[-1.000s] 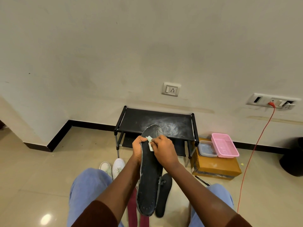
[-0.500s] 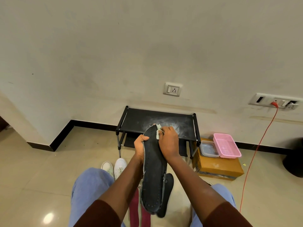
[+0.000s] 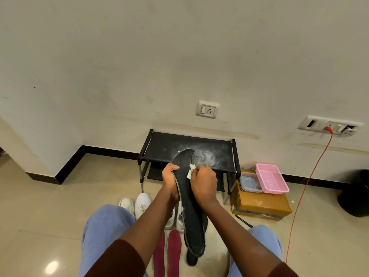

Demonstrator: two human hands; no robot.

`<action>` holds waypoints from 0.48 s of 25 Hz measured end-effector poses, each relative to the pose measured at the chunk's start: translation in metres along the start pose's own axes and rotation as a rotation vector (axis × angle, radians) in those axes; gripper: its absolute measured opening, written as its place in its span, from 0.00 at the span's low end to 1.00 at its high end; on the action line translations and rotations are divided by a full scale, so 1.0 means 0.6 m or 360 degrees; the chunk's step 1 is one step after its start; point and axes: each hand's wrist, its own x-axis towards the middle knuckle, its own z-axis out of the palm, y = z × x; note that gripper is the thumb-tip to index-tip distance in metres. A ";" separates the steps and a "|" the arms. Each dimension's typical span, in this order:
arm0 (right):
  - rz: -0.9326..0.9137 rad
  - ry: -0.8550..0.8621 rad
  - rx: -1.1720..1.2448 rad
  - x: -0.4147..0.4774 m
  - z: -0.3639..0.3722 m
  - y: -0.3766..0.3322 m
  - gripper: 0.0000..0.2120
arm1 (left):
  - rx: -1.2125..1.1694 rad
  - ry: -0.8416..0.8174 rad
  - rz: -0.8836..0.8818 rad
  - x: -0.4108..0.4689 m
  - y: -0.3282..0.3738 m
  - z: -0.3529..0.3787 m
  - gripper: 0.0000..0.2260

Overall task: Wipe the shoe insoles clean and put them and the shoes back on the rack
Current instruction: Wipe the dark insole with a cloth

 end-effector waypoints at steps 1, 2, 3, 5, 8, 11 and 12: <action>-0.0002 0.0044 0.0027 0.010 0.002 -0.001 0.12 | 0.0015 0.0003 0.0012 -0.003 0.004 0.001 0.27; -0.0007 0.0071 0.0065 0.023 0.003 -0.002 0.12 | 0.0031 0.0017 0.0040 -0.005 0.006 0.001 0.27; -0.0022 0.0087 0.0114 0.035 0.003 -0.002 0.11 | 0.0055 0.0044 0.0086 -0.007 0.008 0.001 0.25; -0.0064 0.0094 0.0222 0.054 0.003 -0.003 0.10 | 0.0088 0.0094 0.0159 -0.010 0.011 0.000 0.19; -0.0114 0.0059 0.0451 0.059 0.000 -0.001 0.06 | 0.0056 0.0110 0.0207 -0.004 0.015 -0.003 0.17; -0.0044 -0.0096 0.0648 0.051 -0.007 0.006 0.04 | -0.0026 0.0153 0.0263 0.024 0.016 -0.017 0.16; 0.0006 -0.0140 0.0642 0.049 -0.012 0.009 0.04 | -0.0060 0.0162 0.0266 0.036 0.009 -0.022 0.16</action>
